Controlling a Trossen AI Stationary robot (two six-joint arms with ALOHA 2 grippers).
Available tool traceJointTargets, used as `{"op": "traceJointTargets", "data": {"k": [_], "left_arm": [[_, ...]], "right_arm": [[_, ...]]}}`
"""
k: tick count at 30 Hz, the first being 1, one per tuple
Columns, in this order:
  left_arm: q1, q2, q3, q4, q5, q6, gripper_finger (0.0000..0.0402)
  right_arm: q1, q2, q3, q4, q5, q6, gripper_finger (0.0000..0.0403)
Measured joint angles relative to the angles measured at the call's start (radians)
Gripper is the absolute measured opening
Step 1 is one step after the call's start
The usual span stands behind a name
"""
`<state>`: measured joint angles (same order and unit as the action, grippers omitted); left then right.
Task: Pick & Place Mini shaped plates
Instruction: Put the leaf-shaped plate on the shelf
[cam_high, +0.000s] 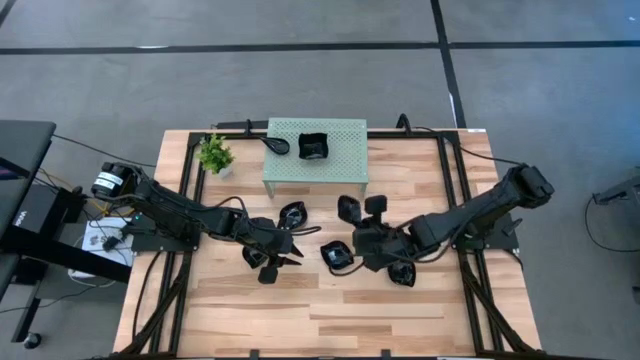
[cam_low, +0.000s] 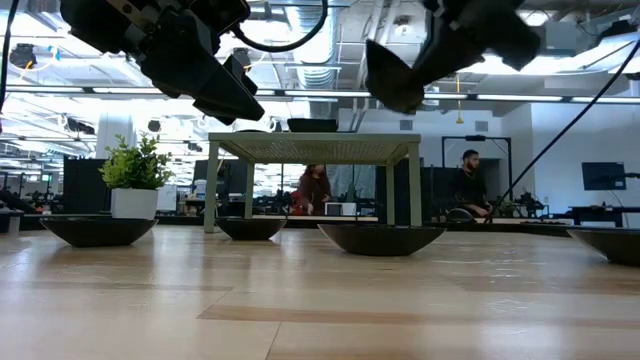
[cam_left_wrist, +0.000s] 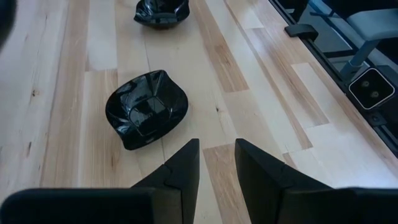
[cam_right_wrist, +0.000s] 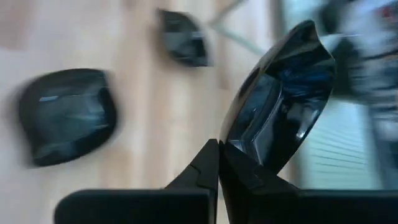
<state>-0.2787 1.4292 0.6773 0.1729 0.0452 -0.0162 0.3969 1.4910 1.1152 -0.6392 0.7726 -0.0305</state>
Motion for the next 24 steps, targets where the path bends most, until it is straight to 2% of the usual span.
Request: {"op": "traceJointTargets", "data": {"k": [3,10,16,24], "left_arm": [[0.0,0.0,0.0,0.002,0.0,0.0,0.0104],[0.01,0.0,0.0,0.038,0.0,0.011,0.0104],[0.027,0.0,0.0,0.054,0.0,0.011,0.0104],[0.033,0.0,0.0,0.054,0.0,0.011,0.0104]], "right_arm": [[-0.007,0.0,0.0,-0.019,0.093,-0.025,0.0001],[-0.133,0.0,0.0,-0.01,0.102,-0.331,0.0001],[-0.299,0.0,0.0,-0.011,0.034,-0.55,0.0001],[-0.462,-0.001,0.0,-0.008,-0.073,-0.654,0.0001]]}}
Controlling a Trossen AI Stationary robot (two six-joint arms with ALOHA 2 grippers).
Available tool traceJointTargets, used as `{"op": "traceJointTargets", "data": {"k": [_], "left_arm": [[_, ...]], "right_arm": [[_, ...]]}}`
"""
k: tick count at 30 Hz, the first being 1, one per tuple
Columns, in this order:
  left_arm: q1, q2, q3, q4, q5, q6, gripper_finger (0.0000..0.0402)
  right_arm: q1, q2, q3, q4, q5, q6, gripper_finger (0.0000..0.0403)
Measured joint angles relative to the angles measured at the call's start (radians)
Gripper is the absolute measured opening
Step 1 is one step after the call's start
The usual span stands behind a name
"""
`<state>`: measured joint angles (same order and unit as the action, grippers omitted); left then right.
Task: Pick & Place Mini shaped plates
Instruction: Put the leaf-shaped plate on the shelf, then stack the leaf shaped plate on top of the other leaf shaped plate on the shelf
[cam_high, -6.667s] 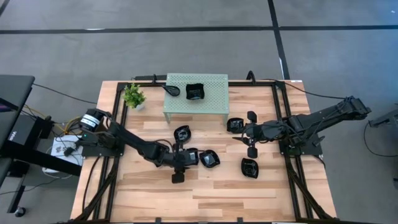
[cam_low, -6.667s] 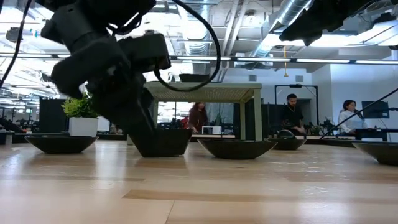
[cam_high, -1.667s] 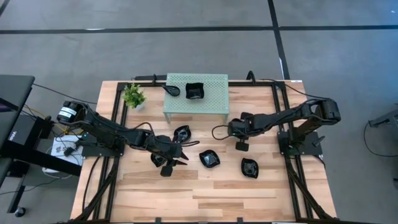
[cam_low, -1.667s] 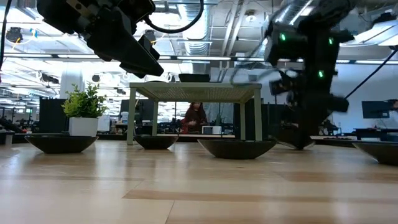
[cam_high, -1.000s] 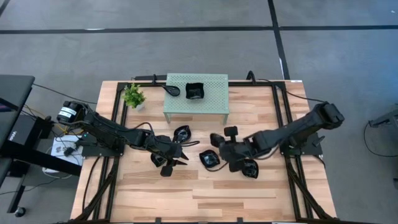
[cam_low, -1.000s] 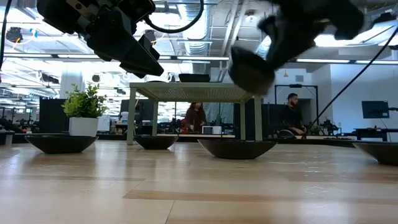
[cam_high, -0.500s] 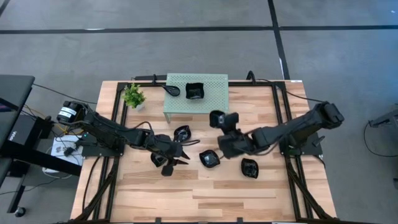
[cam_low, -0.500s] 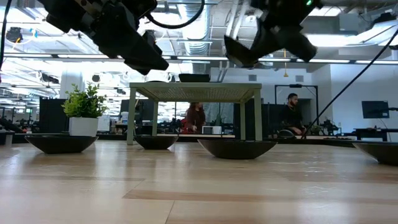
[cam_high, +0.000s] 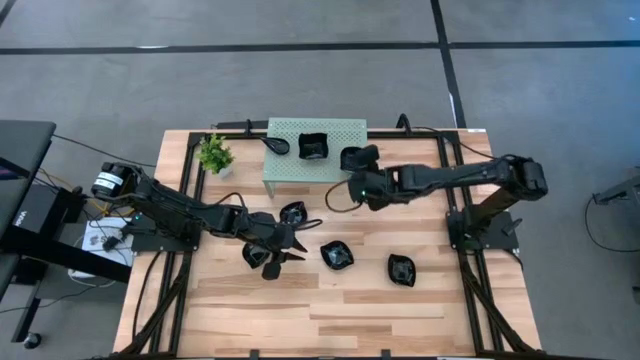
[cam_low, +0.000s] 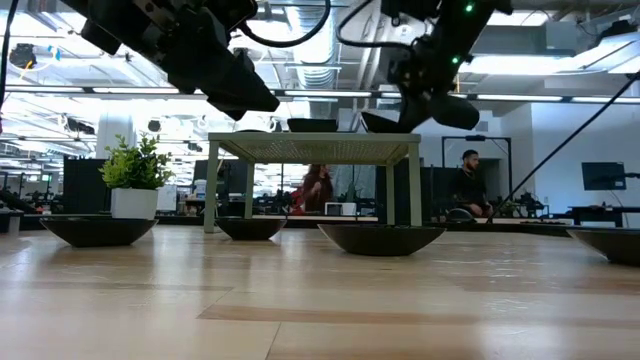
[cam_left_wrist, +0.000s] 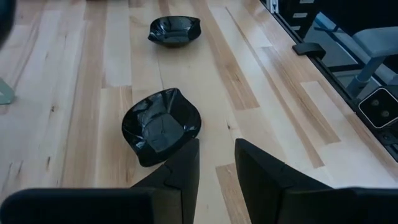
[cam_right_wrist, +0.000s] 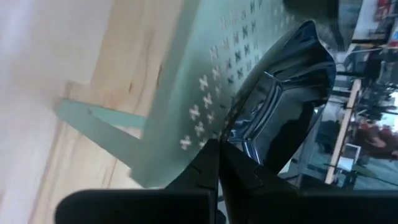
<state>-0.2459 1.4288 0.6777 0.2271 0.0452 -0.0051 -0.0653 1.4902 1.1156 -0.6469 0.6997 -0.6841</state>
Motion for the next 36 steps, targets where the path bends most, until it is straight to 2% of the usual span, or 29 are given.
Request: {"op": "traceJointTargets", "data": {"k": [8,18,20,24,27,29,31,36], "left_arm": [[0.0,0.0,0.0,0.0,0.0,0.0,0.0104],[0.0,0.0,0.0,0.002,0.0,0.0,0.0104],[0.0,0.0,0.0,0.002,0.0,0.0,0.0104],[0.0,0.0,0.0,0.002,0.0,0.0,0.0104],[0.0,0.0,0.0,0.002,0.0,0.0,0.0104],[0.0,0.0,0.0,0.002,0.0,0.0,0.0104],[0.0,0.0,0.0,0.002,0.0,0.0,0.0104],[0.0,0.0,0.0,0.002,0.0,0.0,0.0104]], "right_arm": [[-0.049,0.0,0.0,0.041,-0.048,-0.007,0.0011],[-0.049,0.0,0.0,0.06,-0.038,0.012,0.0083],[-0.037,0.0,0.0,0.06,0.0,0.034,0.0094],[0.033,0.0,0.0,0.053,0.145,0.061,0.0111],[0.115,0.0,0.0,0.053,0.173,0.077,0.0118],[0.174,0.0,0.0,0.052,0.146,0.162,0.0121],[0.239,-0.001,0.0,0.051,0.063,0.289,0.0121],[0.379,0.002,0.0,0.069,-0.297,0.613,0.0119]]}}
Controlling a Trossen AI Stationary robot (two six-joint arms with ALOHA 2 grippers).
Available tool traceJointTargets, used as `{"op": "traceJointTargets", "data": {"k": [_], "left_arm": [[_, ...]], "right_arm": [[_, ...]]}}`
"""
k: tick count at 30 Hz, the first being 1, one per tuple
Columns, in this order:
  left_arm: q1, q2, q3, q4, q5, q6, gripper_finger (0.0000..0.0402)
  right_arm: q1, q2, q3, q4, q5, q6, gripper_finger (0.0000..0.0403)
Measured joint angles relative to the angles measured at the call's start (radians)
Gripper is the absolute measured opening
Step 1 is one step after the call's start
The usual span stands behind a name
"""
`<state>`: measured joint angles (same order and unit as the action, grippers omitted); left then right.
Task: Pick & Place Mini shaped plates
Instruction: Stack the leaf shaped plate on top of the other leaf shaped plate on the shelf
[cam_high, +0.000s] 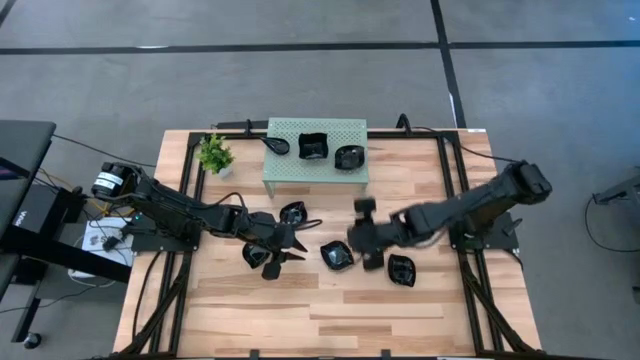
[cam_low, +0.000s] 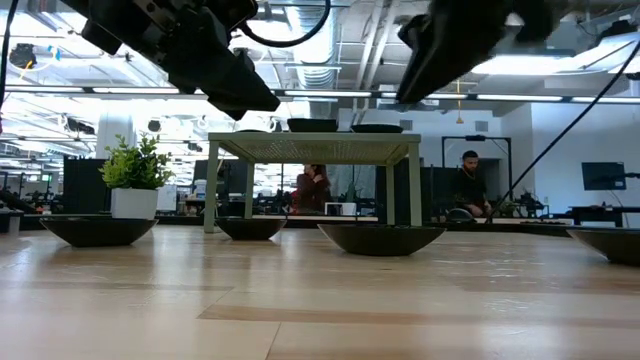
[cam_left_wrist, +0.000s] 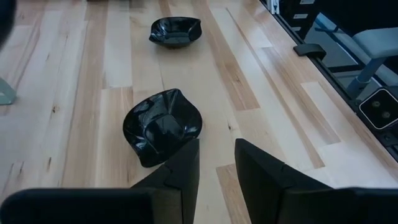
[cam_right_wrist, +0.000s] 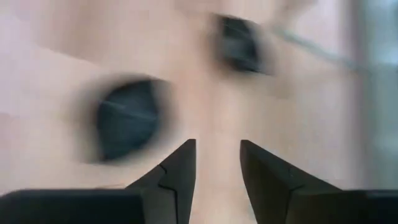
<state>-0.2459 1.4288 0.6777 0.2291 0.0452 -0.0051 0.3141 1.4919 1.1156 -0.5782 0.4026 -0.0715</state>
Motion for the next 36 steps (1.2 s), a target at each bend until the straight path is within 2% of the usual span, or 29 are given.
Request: {"op": "traceJointTargets", "data": {"k": [2,5,10,14,16,20,26,36], "left_arm": [[0.0,0.0,0.0,0.0,0.0,0.0,0.0104],[0.0,0.0,0.0,0.001,0.0,0.0,0.0104],[0.0,0.0,0.0,0.005,0.0,0.0,0.0104],[0.0,0.0,0.0,0.011,0.0,0.0,0.0104],[0.0,0.0,0.0,0.013,0.0,0.0,0.0104],[0.0,0.0,0.0,0.014,0.0,0.0,0.0104],[0.0,0.0,0.0,0.015,0.0,0.0,0.0104],[0.0,0.0,0.0,0.017,0.0,0.0,0.0104]], "right_arm": [[0.05,0.012,-0.004,0.055,-0.1,0.121,0.0118],[0.128,0.054,-0.014,0.127,-0.117,0.216,0.0119],[0.174,0.2,-0.014,0.296,-0.081,0.224,0.0118],[0.154,0.307,0.011,0.389,0.008,0.232,0.0118],[0.14,0.34,0.038,0.379,0.044,0.266,0.0118],[0.124,0.393,0.067,0.304,0.039,0.339,0.0118],[0.121,0.427,0.074,0.306,-0.022,0.509,0.0118],[0.119,0.428,0.073,0.264,-0.031,0.514,0.0118]]}}
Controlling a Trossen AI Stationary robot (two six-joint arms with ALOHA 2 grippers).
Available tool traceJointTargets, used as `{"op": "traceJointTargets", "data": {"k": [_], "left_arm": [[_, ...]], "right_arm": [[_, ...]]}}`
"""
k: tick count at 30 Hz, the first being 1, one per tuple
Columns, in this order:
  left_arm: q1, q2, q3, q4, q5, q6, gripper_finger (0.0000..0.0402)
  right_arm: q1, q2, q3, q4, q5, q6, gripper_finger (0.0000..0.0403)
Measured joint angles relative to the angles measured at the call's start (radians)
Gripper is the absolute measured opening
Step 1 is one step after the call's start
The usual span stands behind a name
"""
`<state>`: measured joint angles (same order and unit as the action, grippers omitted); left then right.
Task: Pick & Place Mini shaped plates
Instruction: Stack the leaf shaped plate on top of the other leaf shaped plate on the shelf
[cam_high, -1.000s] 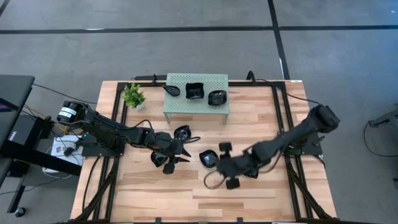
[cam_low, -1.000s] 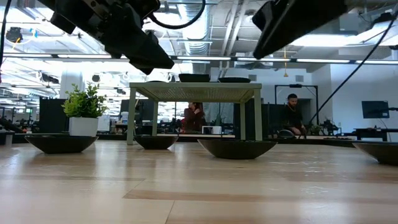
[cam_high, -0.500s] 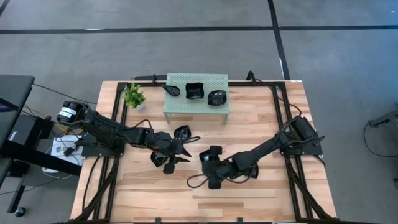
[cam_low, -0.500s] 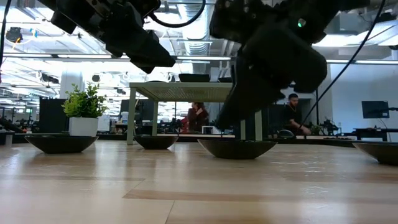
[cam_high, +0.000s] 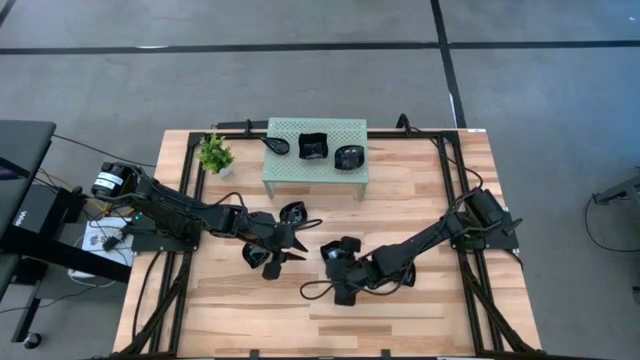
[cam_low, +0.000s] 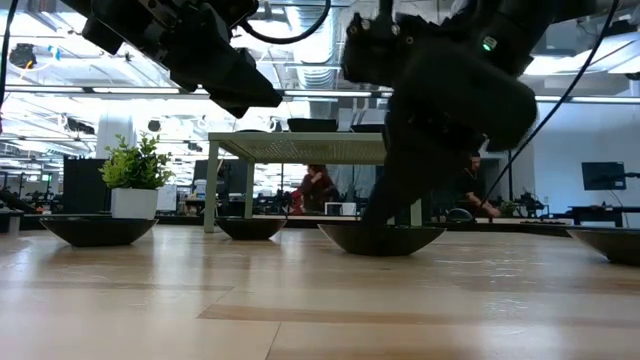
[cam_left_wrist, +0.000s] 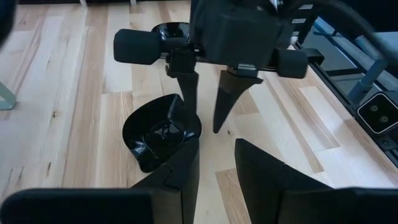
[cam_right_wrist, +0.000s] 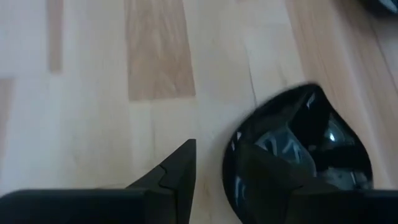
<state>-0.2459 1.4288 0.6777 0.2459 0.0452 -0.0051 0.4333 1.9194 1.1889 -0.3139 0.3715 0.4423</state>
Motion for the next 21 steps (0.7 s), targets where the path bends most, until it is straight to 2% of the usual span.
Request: {"op": "traceJointTargets", "data": {"k": [11,21], "left_arm": [[0.0,0.0,0.0,0.0,0.0,0.0,0.0104],[0.0,0.0,0.0,0.0,0.0,0.0,0.0104]], "right_arm": [[-0.003,0.001,-0.001,-0.023,-0.005,-0.004,0.0118],[-0.007,0.052,0.004,-0.012,-0.001,-0.028,0.0118]]}}
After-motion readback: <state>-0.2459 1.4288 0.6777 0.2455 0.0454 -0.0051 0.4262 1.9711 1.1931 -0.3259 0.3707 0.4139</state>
